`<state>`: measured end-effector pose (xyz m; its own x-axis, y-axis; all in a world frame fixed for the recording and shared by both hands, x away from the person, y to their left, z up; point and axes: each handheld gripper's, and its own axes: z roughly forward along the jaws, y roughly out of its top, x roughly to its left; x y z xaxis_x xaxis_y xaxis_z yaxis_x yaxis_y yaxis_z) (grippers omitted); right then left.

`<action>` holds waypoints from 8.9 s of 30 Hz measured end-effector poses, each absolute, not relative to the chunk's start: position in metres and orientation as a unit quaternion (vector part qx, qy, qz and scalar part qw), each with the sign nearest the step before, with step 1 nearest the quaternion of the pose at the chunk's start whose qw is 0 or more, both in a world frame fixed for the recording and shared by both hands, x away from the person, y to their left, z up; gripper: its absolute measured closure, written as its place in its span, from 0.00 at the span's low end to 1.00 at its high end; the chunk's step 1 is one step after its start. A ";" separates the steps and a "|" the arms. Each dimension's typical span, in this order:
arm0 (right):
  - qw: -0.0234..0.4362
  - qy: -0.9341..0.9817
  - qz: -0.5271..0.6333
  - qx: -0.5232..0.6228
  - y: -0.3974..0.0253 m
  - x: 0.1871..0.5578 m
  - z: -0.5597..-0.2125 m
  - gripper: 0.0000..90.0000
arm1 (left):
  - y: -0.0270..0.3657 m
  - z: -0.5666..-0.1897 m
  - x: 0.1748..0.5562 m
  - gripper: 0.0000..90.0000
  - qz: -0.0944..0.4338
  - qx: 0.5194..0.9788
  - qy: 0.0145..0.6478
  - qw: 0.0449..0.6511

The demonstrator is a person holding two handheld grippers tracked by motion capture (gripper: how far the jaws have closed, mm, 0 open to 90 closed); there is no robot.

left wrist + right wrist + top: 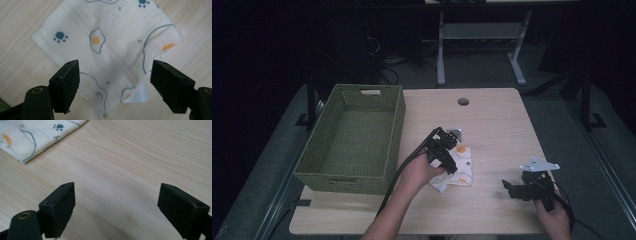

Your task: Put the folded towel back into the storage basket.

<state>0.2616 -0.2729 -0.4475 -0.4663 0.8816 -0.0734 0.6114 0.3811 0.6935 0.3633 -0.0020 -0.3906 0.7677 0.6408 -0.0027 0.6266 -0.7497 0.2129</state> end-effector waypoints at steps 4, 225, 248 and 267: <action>0.222 0.800 0.304 0.467 -0.273 0.262 -0.447 0.16 | -0.006 -0.395 0.369 0.26 0.030 0.934 0.342 0.099; 0.223 0.796 0.297 0.478 -0.274 0.267 -0.451 0.16 | 0.232 -0.265 0.402 0.90 0.039 0.902 0.421 0.093; 0.222 0.797 0.295 0.478 -0.274 0.268 -0.452 0.16 | 0.251 -0.292 0.412 0.89 0.025 0.904 0.418 0.091; 0.219 0.796 0.295 0.481 -0.276 0.269 -0.453 0.16 | 0.257 -0.307 0.430 0.63 0.050 0.905 0.416 0.071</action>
